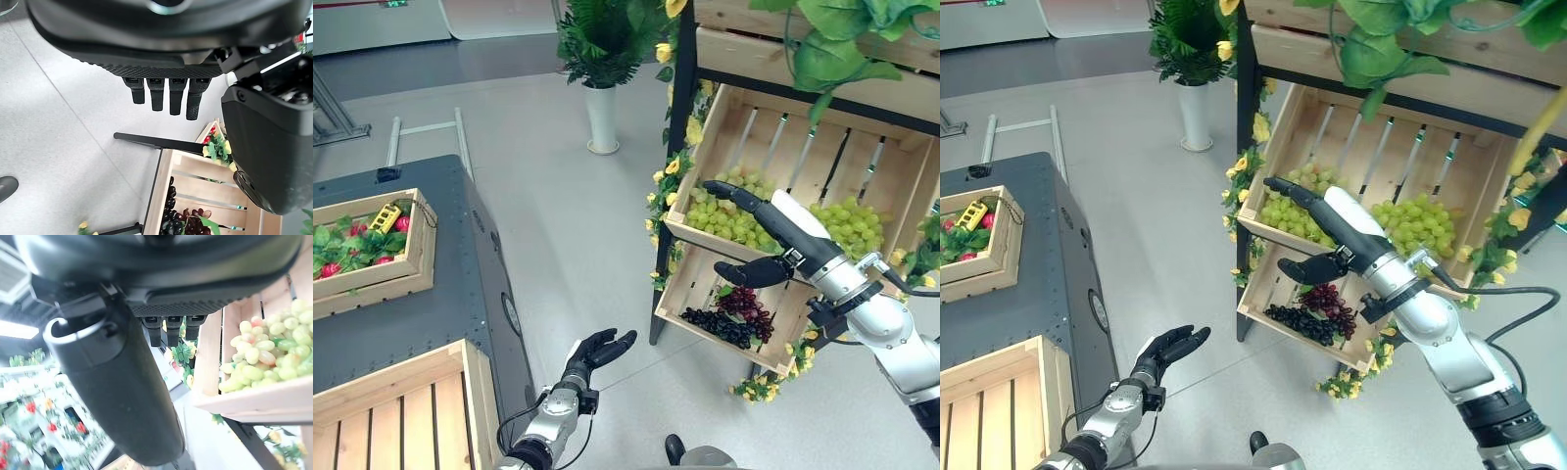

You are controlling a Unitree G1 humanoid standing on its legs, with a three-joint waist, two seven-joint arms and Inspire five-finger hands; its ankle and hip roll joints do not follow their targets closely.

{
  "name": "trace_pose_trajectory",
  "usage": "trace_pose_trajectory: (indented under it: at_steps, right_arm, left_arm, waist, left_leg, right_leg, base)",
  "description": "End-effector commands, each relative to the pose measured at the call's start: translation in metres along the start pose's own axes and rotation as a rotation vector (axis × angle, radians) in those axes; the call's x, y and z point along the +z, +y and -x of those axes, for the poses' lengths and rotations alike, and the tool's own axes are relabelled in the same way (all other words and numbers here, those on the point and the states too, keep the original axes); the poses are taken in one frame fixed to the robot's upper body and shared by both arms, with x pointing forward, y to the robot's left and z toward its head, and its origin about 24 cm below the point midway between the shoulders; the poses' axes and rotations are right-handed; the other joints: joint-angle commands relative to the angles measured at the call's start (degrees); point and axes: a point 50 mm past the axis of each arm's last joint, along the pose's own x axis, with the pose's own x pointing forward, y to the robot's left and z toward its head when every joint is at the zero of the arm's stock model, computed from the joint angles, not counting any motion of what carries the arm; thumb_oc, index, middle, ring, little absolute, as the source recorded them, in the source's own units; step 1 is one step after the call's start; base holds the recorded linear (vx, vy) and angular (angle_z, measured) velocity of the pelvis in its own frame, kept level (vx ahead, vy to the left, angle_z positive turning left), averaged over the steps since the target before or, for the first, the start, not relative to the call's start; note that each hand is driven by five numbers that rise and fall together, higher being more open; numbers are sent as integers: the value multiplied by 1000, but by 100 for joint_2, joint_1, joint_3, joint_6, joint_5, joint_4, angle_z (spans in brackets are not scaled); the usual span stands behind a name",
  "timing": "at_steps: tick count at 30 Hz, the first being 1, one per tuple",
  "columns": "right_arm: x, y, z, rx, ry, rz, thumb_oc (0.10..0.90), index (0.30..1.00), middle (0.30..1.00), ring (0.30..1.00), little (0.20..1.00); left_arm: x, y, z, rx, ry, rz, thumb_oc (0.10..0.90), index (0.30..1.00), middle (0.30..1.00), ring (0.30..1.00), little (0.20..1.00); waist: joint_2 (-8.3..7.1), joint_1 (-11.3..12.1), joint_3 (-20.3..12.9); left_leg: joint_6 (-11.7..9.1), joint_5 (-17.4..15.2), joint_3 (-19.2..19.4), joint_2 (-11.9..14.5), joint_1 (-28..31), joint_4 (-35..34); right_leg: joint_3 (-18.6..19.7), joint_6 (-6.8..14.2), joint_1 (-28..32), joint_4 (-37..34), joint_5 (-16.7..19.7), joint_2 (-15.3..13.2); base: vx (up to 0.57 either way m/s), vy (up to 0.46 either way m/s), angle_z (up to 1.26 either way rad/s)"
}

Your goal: Pick up the fruits from the basket on one side to the basket on the other side

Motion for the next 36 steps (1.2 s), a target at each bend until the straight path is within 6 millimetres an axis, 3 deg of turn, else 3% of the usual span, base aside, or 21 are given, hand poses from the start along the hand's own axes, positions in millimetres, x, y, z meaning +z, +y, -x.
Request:
trace_pose_trajectory:
  at_steps: [1, 5, 10, 17, 25, 27, 31, 34, 36]
  right_arm:
    - [37, -41, -9, -207, -268, 3, 800, 900, 900, 900, 900]
    - [38, -27, -2, -199, -290, -47, 800, 900, 900, 900, 900]
    - [49, -8, 1, -158, -374, 54, 800, 900, 900, 900, 900]
    - [46, 8, 1, -95, -347, 79, 800, 900, 900, 900, 900]
    - [33, 36, 2, -1, -255, -105, 800, 900, 900, 900, 900]
    - [15, 65, 4, 55, -163, -239, 800, 900, 900, 900, 900]
    - [1, 97, 5, 119, -64, -297, 800, 900, 900, 900, 900]
    - [-18, 134, 9, 183, 74, -361, 800, 900, 900, 900, 900]
    - [-24, 145, 11, 190, 128, -400, 800, 900, 900, 900, 900]
  left_arm:
    - [36, 1, -11, 35, -154, 8, 800, 900, 900, 900, 900]
    - [34, -2, -11, 54, -151, 15, 800, 900, 900, 900, 900]
    - [31, -3, -10, 77, -145, 8, 800, 900, 900, 900, 900]
    - [30, -3, -11, 97, -129, 22, 800, 900, 900, 900, 900]
    - [17, -6, -9, 94, -78, 38, 800, 900, 900, 900, 900]
    - [14, -11, -9, 98, -58, 17, 800, 900, 900, 900, 900]
    - [9, -15, -9, 92, -31, -52, 800, 900, 900, 900, 900]
    - [-5, -15, -6, 85, 33, -117, 800, 900, 900, 900, 900]
    - [-12, -13, -4, 85, 55, -137, 800, 900, 900, 900, 900]
  waist:
    - [60, 105, -157]
    - [75, 55, -140]
    - [113, 20, -88]
    - [104, -2, -34]
    - [52, 25, 9]
    - [38, 81, 33]
    - [33, 192, 74]
    - [21, 381, 106]
    - [13, 457, 110]
  left_leg:
    - [280, -1276, -86, -75, 339, 379]
    - [305, -1309, -22, -74, 350, 406]
    - [321, -1305, 3, -90, 323, 417]
    - [348, -1304, -35, -116, 284, 427]
    - [348, -1308, -15, -117, 261, 439]
    - [342, -1296, -43, -115, 249, 456]
    - [320, -1239, -157, -122, 216, 423]
    - [286, -1158, -347, -133, 192, 363]
    - [273, -1120, -428, -139, 190, 327]
  right_leg:
    - [-30, 19, 159, 166, -495, 227]
    - [24, 28, 133, 164, -479, 227]
    - [77, 50, 75, 172, -462, 222]
    - [132, 65, 11, 217, -466, 250]
    - [90, 97, -30, 191, -432, 229]
    - [13, 101, -27, 217, -437, 205]
    - [-115, 89, -9, 239, -459, 178]
    - [-329, 57, 76, 243, -506, 137]
    - [-416, 41, 115, 236, -518, 124]
  base:
    - [7, 16, -12]
    - [2, 4, -14]
    - [-18, -6, -8]
    - [-13, -3, -1]
    - [0, -4, 0]
    - [2, -49, 0]
    - [-16, -54, 3]
    - [-6, -83, 17]
    - [11, -79, 31]
